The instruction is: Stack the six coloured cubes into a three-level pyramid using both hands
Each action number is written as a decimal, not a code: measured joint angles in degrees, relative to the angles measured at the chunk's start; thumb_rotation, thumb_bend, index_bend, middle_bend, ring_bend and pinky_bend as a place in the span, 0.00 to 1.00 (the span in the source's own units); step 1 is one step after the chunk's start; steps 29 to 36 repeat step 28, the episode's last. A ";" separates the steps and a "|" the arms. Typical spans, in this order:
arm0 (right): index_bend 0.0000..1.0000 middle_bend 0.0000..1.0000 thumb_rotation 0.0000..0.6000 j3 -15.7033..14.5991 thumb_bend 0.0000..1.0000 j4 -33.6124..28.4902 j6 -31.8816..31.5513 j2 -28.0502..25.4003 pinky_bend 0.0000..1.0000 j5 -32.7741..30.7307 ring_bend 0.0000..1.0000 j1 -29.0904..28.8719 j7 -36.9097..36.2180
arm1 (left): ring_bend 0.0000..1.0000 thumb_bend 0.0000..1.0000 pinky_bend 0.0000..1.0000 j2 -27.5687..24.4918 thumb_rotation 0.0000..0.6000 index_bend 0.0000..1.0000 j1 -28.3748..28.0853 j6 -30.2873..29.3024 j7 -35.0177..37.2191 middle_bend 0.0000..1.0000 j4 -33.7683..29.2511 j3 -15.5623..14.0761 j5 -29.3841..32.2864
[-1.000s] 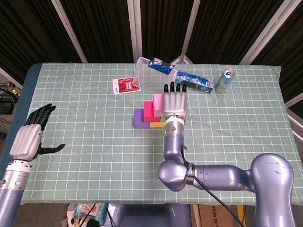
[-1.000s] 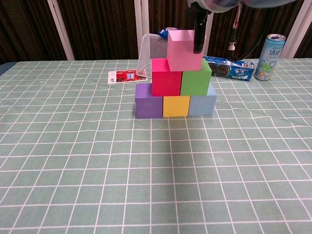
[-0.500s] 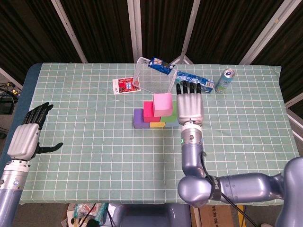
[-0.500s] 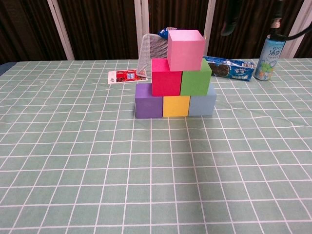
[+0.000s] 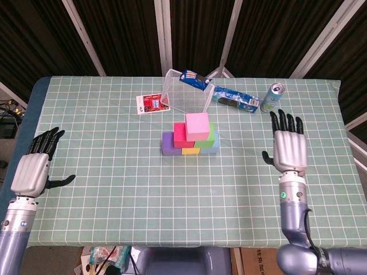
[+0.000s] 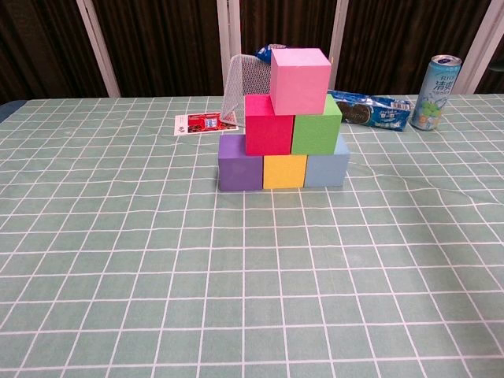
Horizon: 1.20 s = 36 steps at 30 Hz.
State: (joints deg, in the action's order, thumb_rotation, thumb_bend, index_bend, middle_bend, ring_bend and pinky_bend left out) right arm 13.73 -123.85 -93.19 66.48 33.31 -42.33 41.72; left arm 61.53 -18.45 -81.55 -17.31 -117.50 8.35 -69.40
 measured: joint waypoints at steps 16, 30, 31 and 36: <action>0.00 0.00 1.00 -20.74 0.28 16.94 -0.63 1.97 0.00 33.69 0.00 23.06 -28.52 | 0.00 0.08 0.01 4.08 1.00 0.00 5.90 -4.46 8.54 0.00 12.35 -4.02 -4.69; 0.00 0.00 1.00 -23.58 0.28 39.08 -4.82 9.97 0.00 41.02 0.00 32.55 -39.31 | 0.00 0.07 0.00 3.73 1.00 0.00 11.06 -9.64 13.26 0.00 19.19 -6.35 -8.88; 0.00 0.00 1.00 -23.58 0.28 39.08 -4.82 9.97 0.00 41.02 0.00 32.55 -39.31 | 0.00 0.07 0.00 3.73 1.00 0.00 11.06 -9.64 13.26 0.00 19.19 -6.35 -8.88; 0.00 0.00 1.00 -23.58 0.28 39.08 -4.82 9.97 0.00 41.02 0.00 32.55 -39.31 | 0.00 0.07 0.00 3.73 1.00 0.00 11.06 -9.64 13.26 0.00 19.19 -6.35 -8.88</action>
